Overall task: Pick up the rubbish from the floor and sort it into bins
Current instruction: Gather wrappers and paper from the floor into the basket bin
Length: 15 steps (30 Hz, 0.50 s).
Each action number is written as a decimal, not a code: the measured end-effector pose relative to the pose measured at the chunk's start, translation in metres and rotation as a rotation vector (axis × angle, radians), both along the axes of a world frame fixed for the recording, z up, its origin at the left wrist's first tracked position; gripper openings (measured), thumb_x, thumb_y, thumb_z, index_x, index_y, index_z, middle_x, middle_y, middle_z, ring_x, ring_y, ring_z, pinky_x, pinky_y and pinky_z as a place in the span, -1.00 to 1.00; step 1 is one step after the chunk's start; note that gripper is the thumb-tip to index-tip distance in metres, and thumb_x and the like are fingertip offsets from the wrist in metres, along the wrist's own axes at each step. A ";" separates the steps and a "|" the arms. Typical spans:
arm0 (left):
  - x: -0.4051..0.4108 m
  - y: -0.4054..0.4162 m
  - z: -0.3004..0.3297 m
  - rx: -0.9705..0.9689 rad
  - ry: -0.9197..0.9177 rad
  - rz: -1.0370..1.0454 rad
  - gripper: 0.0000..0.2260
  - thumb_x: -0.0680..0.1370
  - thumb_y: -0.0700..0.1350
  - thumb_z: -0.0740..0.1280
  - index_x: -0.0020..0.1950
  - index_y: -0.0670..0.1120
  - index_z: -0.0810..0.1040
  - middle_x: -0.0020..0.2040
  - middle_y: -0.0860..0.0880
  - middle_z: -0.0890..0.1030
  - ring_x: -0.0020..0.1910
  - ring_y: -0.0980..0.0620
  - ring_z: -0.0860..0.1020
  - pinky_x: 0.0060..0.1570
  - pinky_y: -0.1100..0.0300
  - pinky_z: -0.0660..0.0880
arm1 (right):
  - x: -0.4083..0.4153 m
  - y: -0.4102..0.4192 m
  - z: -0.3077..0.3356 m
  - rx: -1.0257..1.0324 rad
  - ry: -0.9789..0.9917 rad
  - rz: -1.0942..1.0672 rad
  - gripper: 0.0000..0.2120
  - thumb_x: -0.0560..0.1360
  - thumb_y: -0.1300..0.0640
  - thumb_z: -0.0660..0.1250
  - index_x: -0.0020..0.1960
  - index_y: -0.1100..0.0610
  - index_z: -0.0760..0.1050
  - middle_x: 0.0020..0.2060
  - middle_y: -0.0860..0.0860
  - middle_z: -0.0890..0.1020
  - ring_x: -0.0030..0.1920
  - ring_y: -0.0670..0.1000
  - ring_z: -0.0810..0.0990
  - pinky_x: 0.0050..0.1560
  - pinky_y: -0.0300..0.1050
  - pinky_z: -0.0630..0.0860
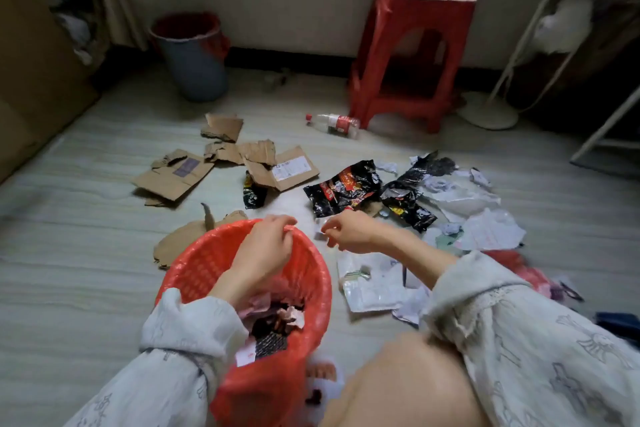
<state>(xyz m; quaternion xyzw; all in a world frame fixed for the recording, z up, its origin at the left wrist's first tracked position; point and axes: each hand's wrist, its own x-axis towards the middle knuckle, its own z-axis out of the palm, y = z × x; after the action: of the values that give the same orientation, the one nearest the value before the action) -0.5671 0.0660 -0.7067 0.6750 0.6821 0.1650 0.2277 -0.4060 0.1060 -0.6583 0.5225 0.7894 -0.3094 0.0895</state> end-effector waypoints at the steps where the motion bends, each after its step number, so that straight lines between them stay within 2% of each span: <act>1: 0.018 0.004 0.014 0.033 -0.019 -0.035 -0.71 0.57 -0.18 0.14 0.27 -0.09 0.47 0.26 -0.11 0.50 0.25 -0.09 0.45 0.26 0.05 0.36 | 0.021 -0.005 0.010 0.017 0.005 -0.044 -0.69 0.58 0.22 0.09 0.19 0.26 0.53 0.08 0.15 0.64 0.03 0.12 0.59 0.16 0.02 0.49; 5: 0.108 0.016 0.058 0.099 -0.009 -0.308 -0.71 0.59 -0.17 0.16 0.31 -0.10 0.44 0.29 -0.10 0.49 0.27 -0.05 0.43 0.27 0.14 0.32 | 0.113 -0.033 0.032 0.060 0.014 -0.204 -0.68 0.60 0.20 0.09 0.20 0.30 0.51 0.08 0.15 0.65 0.08 0.10 0.59 0.15 0.00 0.49; 9: 0.194 0.023 0.071 0.045 0.038 -0.599 -0.69 0.60 -0.15 0.16 0.35 -0.10 0.40 0.31 -0.11 0.44 0.24 -0.04 0.45 0.23 0.19 0.33 | 0.186 -0.052 0.026 0.035 -0.062 -0.286 -0.69 0.59 0.18 0.10 0.22 0.26 0.51 0.13 0.16 0.61 0.12 0.13 0.57 0.13 -0.06 0.47; 12: 0.241 0.031 0.054 -0.024 0.074 -0.725 -0.68 0.60 -0.16 0.17 0.35 -0.11 0.39 0.33 -0.11 0.44 0.27 -0.06 0.44 0.27 0.16 0.34 | 0.230 -0.053 0.008 0.010 -0.088 -0.346 -0.70 0.59 0.16 0.11 0.19 0.23 0.53 0.12 0.13 0.61 0.08 0.12 0.56 0.11 -0.07 0.46; 15: 0.279 0.043 0.006 -0.183 0.143 -0.802 -0.66 0.58 -0.16 0.21 0.36 -0.12 0.38 0.33 -0.12 0.44 0.27 -0.09 0.44 0.27 0.12 0.35 | 0.271 -0.049 -0.037 -0.027 -0.092 -0.426 -0.70 0.57 0.14 0.15 0.18 0.24 0.53 0.13 0.15 0.61 0.06 0.14 0.56 0.13 -0.05 0.47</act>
<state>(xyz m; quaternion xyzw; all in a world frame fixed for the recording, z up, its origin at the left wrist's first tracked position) -0.2885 0.1087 -0.7009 0.8739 0.3911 -0.0453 0.2851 -0.1348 0.0574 -0.6954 0.6898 0.6521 -0.3077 0.0653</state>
